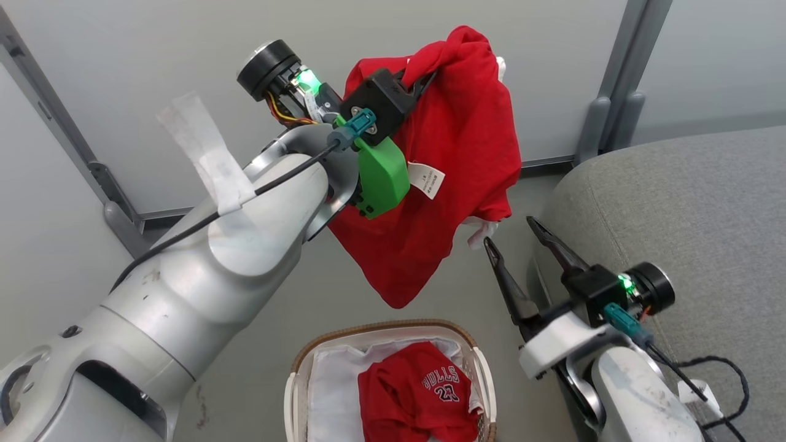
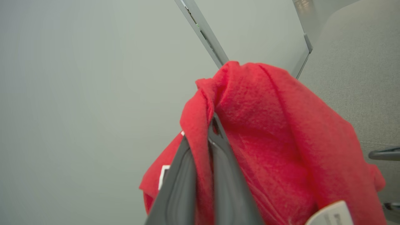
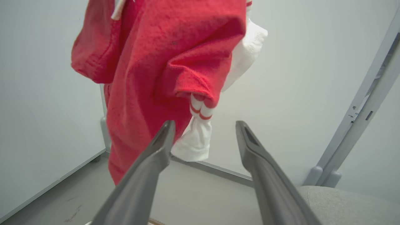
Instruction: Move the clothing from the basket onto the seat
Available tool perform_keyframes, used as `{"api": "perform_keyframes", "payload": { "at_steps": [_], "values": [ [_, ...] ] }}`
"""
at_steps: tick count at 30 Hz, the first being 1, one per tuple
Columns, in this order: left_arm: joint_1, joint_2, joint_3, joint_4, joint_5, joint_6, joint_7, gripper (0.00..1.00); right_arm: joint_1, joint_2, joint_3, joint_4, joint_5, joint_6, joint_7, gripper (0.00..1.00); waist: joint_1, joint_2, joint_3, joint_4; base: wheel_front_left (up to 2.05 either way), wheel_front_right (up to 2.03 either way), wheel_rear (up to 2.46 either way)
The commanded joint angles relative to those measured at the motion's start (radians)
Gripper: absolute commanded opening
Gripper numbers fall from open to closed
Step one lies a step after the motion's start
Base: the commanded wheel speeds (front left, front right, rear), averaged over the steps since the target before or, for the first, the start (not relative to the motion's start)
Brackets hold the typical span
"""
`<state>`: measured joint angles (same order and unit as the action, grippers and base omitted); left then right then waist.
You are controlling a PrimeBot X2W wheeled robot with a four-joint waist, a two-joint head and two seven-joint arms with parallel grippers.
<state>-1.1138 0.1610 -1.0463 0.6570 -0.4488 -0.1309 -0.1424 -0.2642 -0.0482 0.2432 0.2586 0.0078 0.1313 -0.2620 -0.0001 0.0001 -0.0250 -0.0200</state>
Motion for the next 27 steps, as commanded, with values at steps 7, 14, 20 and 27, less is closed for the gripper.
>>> {"api": "perform_keyframes", "payload": {
  "at_steps": [7,14,20,27],
  "values": [
    [0.002,-0.021,-0.017,-0.006,-0.016,0.003,-0.007,0.0,-0.141,-0.004,0.032,0.064,-0.009,-0.001,-0.004,1.0,0.0001,-0.0001,0.008,0.025,0.0,0.0,0.0],
    [0.018,-0.023,-0.036,-0.013,-0.026,0.002,-0.017,0.0,-0.226,-0.004,0.039,0.137,0.031,-0.001,-0.003,0.34,0.0001,-0.0001,0.012,0.039,0.0,0.0,0.0],
    [0.032,-0.01,-0.043,-0.01,-0.042,0.002,-0.022,0.0,-0.274,-0.004,0.061,0.185,0.056,-0.001,-0.003,0.0,0.0001,-0.0001,0.015,0.041,0.0,0.0,0.0],
    [0.052,0.002,-0.042,0.0,-0.061,0.006,-0.03,0.0,-0.296,-0.004,0.07,0.19,0.06,-0.001,-0.003,0.0,0.0001,-0.0001,0.019,0.038,0.0,0.0,0.0]
  ]
}}
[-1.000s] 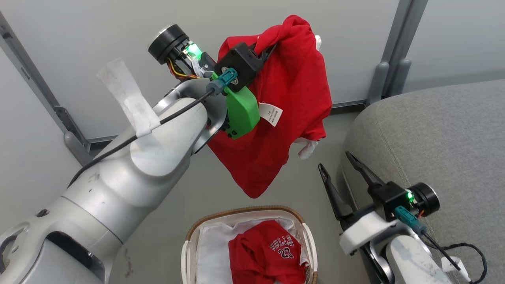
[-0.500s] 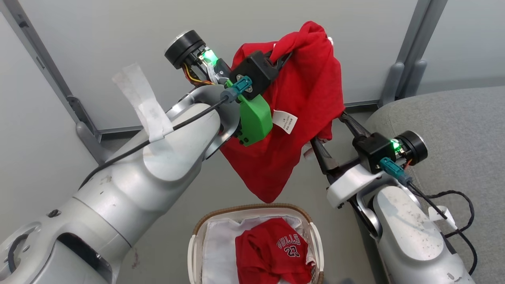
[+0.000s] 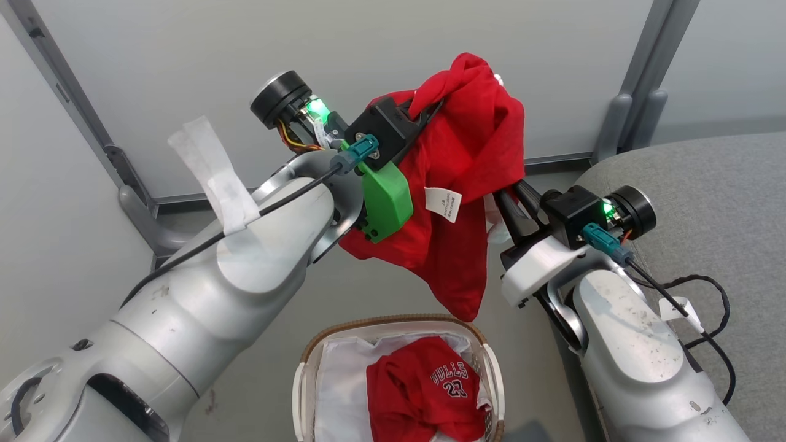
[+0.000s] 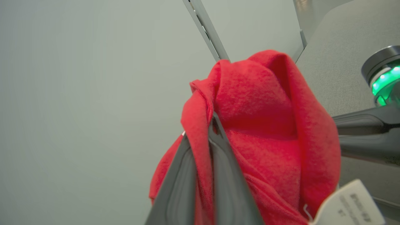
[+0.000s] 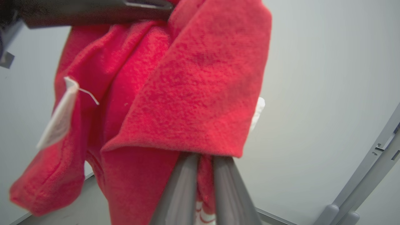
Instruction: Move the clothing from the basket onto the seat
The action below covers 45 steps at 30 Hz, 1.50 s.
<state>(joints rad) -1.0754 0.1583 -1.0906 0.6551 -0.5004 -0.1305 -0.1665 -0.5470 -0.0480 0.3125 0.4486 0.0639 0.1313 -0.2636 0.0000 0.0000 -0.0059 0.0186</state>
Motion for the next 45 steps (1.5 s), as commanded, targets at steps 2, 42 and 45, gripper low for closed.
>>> {"api": "perform_keyframes", "payload": {
  "at_steps": [2,42,45],
  "values": [
    [0.021,0.006,0.002,0.006,-0.015,0.007,-0.008,0.0,-0.013,-0.004,0.002,-0.002,0.002,-0.001,-0.002,0.0,0.0,0.0,0.0,-0.002,0.0,0.0,0.0],
    [0.636,-0.076,0.273,-0.106,0.061,0.01,-0.098,1.0,0.056,-0.005,-0.179,-0.063,-0.106,-0.001,-0.002,0.0,0.0,0.0,0.023,-0.137,0.0,0.0,0.0],
    [0.655,-0.088,0.299,-0.126,0.082,0.008,-0.098,1.0,0.048,-0.007,-0.189,-0.064,-0.125,-0.001,-0.002,0.0,0.0,0.0,0.034,-0.183,0.0,0.0,0.0]
  ]
}}
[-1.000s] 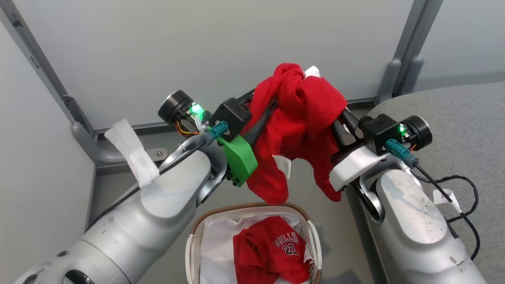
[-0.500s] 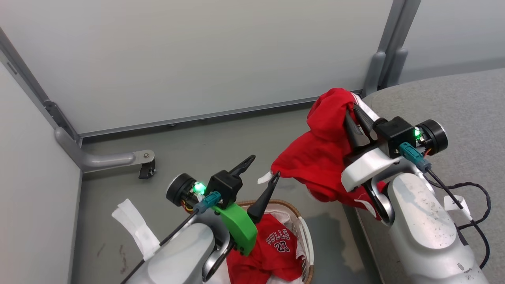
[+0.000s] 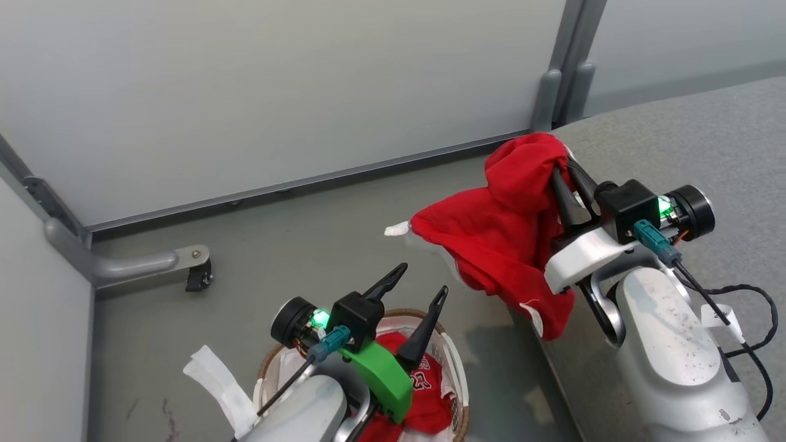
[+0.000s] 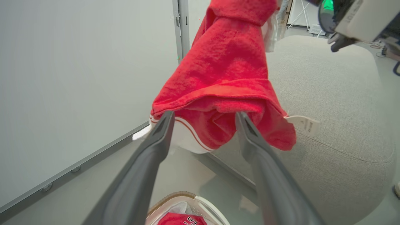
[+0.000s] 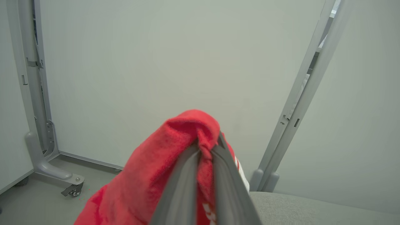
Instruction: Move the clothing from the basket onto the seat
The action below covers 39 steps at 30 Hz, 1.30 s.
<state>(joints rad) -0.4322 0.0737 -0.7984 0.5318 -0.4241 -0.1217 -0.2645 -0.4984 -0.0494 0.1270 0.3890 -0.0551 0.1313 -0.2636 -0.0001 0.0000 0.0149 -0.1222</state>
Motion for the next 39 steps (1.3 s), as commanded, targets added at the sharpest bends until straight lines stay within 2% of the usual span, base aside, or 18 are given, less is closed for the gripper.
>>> {"api": "perform_keyframes", "payload": {
  "at_steps": [1,11,19,25,30,36,39],
  "values": [
    [0.019,-0.007,0.013,-0.008,0.015,-0.003,0.0,1.0,-0.002,-0.008,-0.008,-0.008,-0.01,-0.001,-0.002,0.0,0.0001,0.0,0.019,-0.061,0.0,0.0,0.0],
    [0.021,-0.02,0.038,-0.051,0.064,-0.009,0.0,1.0,-0.006,-0.053,-0.07,-0.045,-0.02,-0.001,-0.002,0.0,0.0001,0.0,0.076,-0.214,0.0,0.0,0.0],
    [-0.009,-0.021,0.012,-0.064,0.07,-0.01,0.0,1.0,-0.019,-0.074,-0.099,-0.062,-0.008,-0.001,-0.002,0.0,0.0001,0.0,0.127,-0.267,0.0,0.0,0.0],
    [-0.041,-0.021,-0.008,-0.072,0.086,-0.01,0.0,1.0,-0.093,-0.109,-0.136,-0.053,0.002,-0.001,-0.002,0.0,0.0001,0.0,0.198,-0.248,0.0,0.0,0.0],
    [-0.083,0.0,-0.023,-0.09,0.104,-0.01,0.0,1.0,-0.23,-0.179,-0.189,-0.022,0.002,-0.001,-0.002,0.0,0.0001,0.0,0.295,-0.205,0.0,0.0,0.0],
    [-0.159,0.03,-0.015,-0.122,0.142,-0.01,0.0,1.0,-0.425,-0.28,-0.288,0.02,-0.021,-0.001,-0.002,0.0,0.0001,0.0,0.454,-0.146,0.0,0.0,0.0],
    [-0.197,0.047,-0.006,-0.14,0.163,-0.01,0.0,1.0,-0.507,-0.31,-0.327,0.045,-0.029,-0.001,-0.002,0.0,0.0001,0.0,0.534,-0.131,0.0,0.0,0.0]
  ]
}}
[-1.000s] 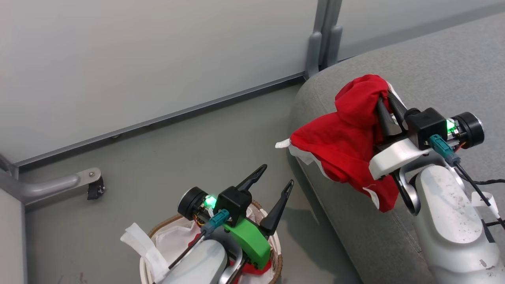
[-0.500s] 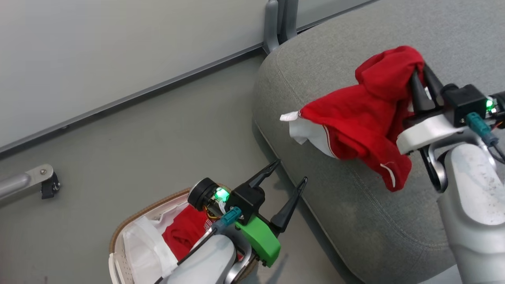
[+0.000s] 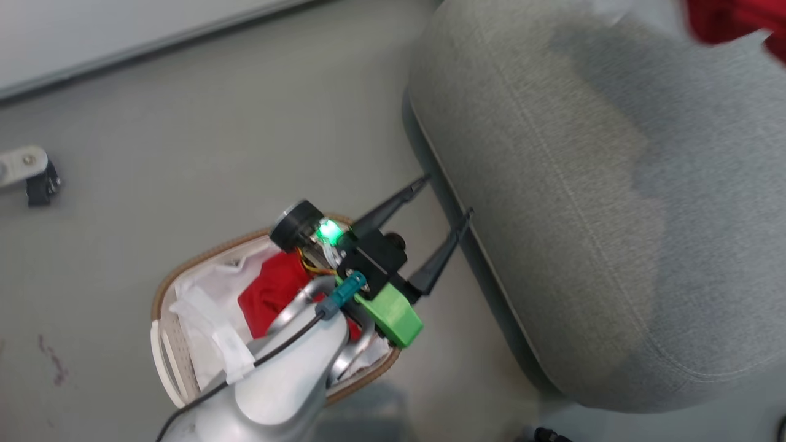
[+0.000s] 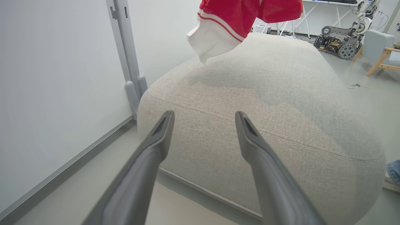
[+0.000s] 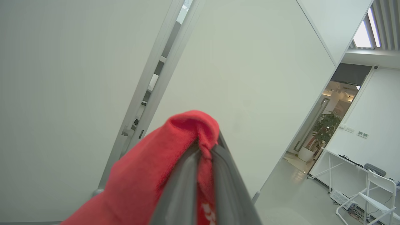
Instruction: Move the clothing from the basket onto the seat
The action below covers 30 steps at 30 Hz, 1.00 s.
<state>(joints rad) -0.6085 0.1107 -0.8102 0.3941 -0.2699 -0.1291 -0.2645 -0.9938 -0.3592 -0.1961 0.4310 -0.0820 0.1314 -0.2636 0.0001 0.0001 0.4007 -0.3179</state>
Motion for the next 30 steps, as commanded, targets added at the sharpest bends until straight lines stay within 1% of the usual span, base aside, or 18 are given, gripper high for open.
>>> {"api": "perform_keyframes", "payload": {
  "at_steps": [1,6,10,13,19,22,24,25,26,27,28,30],
  "values": [
    [-0.035,0.017,0.01,-0.009,0.016,-0.002,0.0,1.0,-0.038,-0.006,-0.022,0.017,-0.005,-0.001,-0.002,0.0,-0.0001,-0.0001,0.177,0.069,0.0,0.0,0.0],
    [-0.091,0.034,0.003,-0.024,0.045,-0.002,0.0,1.0,-0.11,-0.009,-0.111,0.064,-0.04,-0.001,-0.002,0.0,-0.0001,-0.0001,0.284,0.092,0.0,0.0,0.0],
    [-0.115,0.042,0.011,-0.024,0.056,-0.002,0.0,1.0,-0.104,0.024,-0.179,0.103,-0.071,-0.001,-0.002,0.0,-0.0001,-0.0001,0.336,0.104,0.0,0.0,0.0],
    [-0.113,0.046,0.019,-0.021,0.061,-0.002,0.0,1.0,-0.06,0.062,-0.208,0.139,-0.088,-0.001,-0.001,0.0,-0.0001,-0.0001,0.347,0.108,0.0,0.0,0.0],
    [-0.094,0.05,0.036,-0.017,0.055,-0.002,0.0,1.0,0.016,0.112,-0.234,0.216,-0.099,-0.001,-0.001,0.0,-0.0001,-0.0001,0.333,0.113,0.0,0.0,0.0],
    [-0.076,0.045,0.06,-0.027,0.045,0.004,0.0,1.0,0.046,0.125,-0.24,0.226,-0.091,-0.001,-0.001,0.0,-0.0001,-0.0001,0.317,0.112,0.0,0.0,0.0],
    [-0.066,0.045,0.071,-0.03,0.043,0.004,0.0,1.0,0.066,0.133,-0.243,0.225,-0.087,-0.001,-0.001,0.2,-0.0001,-0.0001,0.304,0.113,0.0,0.0,0.0],
    [-0.06,0.045,0.077,-0.031,0.041,0.004,0.0,1.0,0.076,0.137,-0.244,0.225,-0.084,-0.001,-0.001,0.36,-0.0001,-0.0001,0.296,0.113,0.0,0.0,0.0],
    [-0.054,0.047,0.081,-0.031,0.041,0.003,0.0,1.0,0.084,0.141,-0.244,0.224,-0.08,-0.001,-0.001,0.44,-0.0001,-0.0001,0.288,0.113,0.0,0.0,0.0],
    [-0.046,0.047,0.085,-0.032,0.041,0.003,0.0,1.0,0.094,0.143,-0.244,0.22,-0.074,-0.001,-0.001,0.91,-0.0001,-0.0001,0.277,0.113,0.0,0.0,0.0],
    [-0.038,0.045,0.09,-0.033,0.039,0.003,0.0,1.0,0.107,0.14,-0.243,0.216,-0.073,-0.001,-0.001,1.0,-0.0001,-0.0001,0.264,0.114,0.0,0.0,0.0],
    [-0.023,0.041,0.102,-0.033,0.036,0.003,0.0,1.0,0.132,0.138,-0.238,0.212,-0.066,-0.001,-0.001,1.0,-0.0001,-0.0001,0.236,0.116,0.0,0.0,0.0]
  ]
}}
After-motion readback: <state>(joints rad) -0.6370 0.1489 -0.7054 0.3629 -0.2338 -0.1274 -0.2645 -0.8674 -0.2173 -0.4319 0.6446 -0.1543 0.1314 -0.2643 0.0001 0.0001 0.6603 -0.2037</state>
